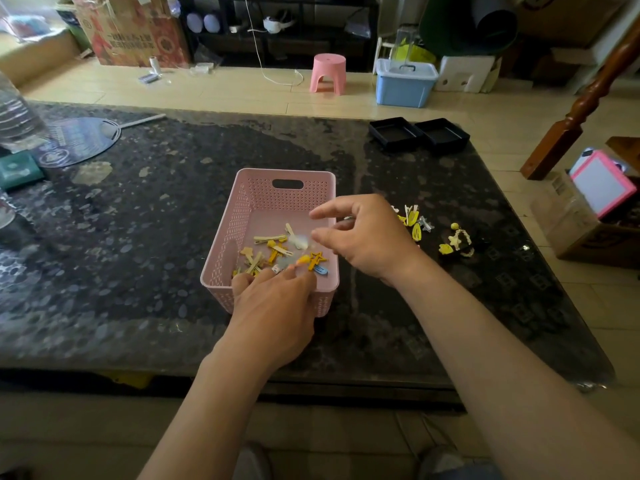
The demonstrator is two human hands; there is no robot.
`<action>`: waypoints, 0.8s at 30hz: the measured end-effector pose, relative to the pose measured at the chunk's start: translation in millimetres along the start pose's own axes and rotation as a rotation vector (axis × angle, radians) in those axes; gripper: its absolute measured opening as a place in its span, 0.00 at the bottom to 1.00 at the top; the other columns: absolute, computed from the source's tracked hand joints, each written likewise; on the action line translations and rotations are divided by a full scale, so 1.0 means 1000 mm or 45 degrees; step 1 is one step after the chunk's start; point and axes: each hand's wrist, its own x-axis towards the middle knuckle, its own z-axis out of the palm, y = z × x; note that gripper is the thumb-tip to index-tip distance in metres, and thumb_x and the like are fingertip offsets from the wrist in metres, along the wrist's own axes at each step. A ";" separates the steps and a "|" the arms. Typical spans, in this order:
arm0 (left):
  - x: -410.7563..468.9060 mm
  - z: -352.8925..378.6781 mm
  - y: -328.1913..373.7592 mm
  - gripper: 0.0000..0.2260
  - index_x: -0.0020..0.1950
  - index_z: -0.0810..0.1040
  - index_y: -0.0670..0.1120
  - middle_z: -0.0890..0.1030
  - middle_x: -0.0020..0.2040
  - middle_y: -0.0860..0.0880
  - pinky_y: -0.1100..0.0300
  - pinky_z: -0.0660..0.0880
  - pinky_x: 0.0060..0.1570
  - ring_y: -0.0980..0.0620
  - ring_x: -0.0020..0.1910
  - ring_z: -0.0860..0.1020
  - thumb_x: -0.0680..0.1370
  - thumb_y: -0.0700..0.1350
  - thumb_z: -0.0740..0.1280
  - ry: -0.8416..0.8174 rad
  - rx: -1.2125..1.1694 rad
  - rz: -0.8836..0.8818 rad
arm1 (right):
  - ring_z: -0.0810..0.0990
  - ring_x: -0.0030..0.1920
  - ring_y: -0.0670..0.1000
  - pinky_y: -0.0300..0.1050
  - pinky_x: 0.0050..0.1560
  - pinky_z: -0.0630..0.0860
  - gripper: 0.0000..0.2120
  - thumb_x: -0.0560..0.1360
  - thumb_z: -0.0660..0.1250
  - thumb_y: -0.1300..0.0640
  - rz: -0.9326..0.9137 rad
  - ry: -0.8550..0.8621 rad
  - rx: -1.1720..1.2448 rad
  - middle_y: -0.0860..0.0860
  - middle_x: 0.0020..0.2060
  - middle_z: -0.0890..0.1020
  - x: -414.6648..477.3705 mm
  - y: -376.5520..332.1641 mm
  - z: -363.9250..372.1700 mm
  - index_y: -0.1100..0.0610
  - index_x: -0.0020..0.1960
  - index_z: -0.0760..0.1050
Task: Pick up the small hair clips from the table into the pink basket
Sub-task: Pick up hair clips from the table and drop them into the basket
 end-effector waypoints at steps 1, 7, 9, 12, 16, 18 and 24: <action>0.000 0.000 0.000 0.07 0.57 0.72 0.55 0.77 0.56 0.54 0.48 0.60 0.56 0.48 0.55 0.71 0.80 0.51 0.57 0.003 -0.006 0.003 | 0.82 0.45 0.44 0.43 0.49 0.81 0.13 0.74 0.74 0.57 0.001 0.031 -0.031 0.45 0.47 0.83 0.001 0.002 -0.003 0.50 0.57 0.82; 0.000 0.000 -0.001 0.06 0.52 0.72 0.55 0.77 0.51 0.54 0.47 0.61 0.56 0.49 0.53 0.71 0.81 0.51 0.56 -0.009 -0.027 -0.004 | 0.75 0.62 0.54 0.48 0.57 0.74 0.25 0.76 0.70 0.50 0.408 0.215 -0.597 0.55 0.66 0.74 0.014 0.065 -0.034 0.52 0.71 0.71; 0.000 0.000 -0.001 0.07 0.52 0.72 0.55 0.77 0.51 0.54 0.47 0.61 0.56 0.49 0.52 0.71 0.81 0.52 0.55 -0.004 -0.027 -0.001 | 0.70 0.68 0.62 0.54 0.64 0.70 0.31 0.76 0.68 0.44 0.559 0.095 -0.807 0.59 0.71 0.68 0.011 0.088 -0.037 0.53 0.75 0.65; 0.000 -0.001 -0.001 0.07 0.51 0.72 0.55 0.77 0.50 0.54 0.48 0.61 0.56 0.49 0.51 0.71 0.81 0.51 0.55 -0.002 -0.033 -0.001 | 0.67 0.69 0.65 0.56 0.66 0.68 0.31 0.77 0.65 0.41 0.589 -0.009 -0.948 0.61 0.71 0.66 0.009 0.105 -0.031 0.54 0.75 0.63; -0.001 -0.001 0.000 0.06 0.52 0.71 0.54 0.76 0.50 0.54 0.47 0.61 0.56 0.49 0.52 0.71 0.81 0.51 0.56 0.006 -0.037 0.005 | 0.68 0.66 0.63 0.54 0.64 0.68 0.26 0.79 0.64 0.42 0.548 -0.040 -1.043 0.60 0.68 0.69 0.014 0.107 -0.026 0.51 0.73 0.68; -0.001 -0.001 -0.001 0.05 0.51 0.71 0.54 0.76 0.50 0.55 0.48 0.60 0.55 0.49 0.51 0.70 0.81 0.51 0.56 0.021 -0.038 0.005 | 0.71 0.64 0.62 0.53 0.63 0.70 0.20 0.79 0.66 0.47 0.517 -0.025 -0.965 0.59 0.65 0.72 0.017 0.105 -0.025 0.51 0.69 0.74; 0.000 -0.001 0.000 0.05 0.51 0.71 0.55 0.76 0.50 0.55 0.48 0.61 0.55 0.50 0.51 0.70 0.81 0.51 0.56 0.013 -0.035 0.002 | 0.78 0.58 0.56 0.53 0.57 0.78 0.11 0.76 0.68 0.64 0.482 0.002 -0.895 0.55 0.56 0.81 0.018 0.094 -0.027 0.56 0.58 0.81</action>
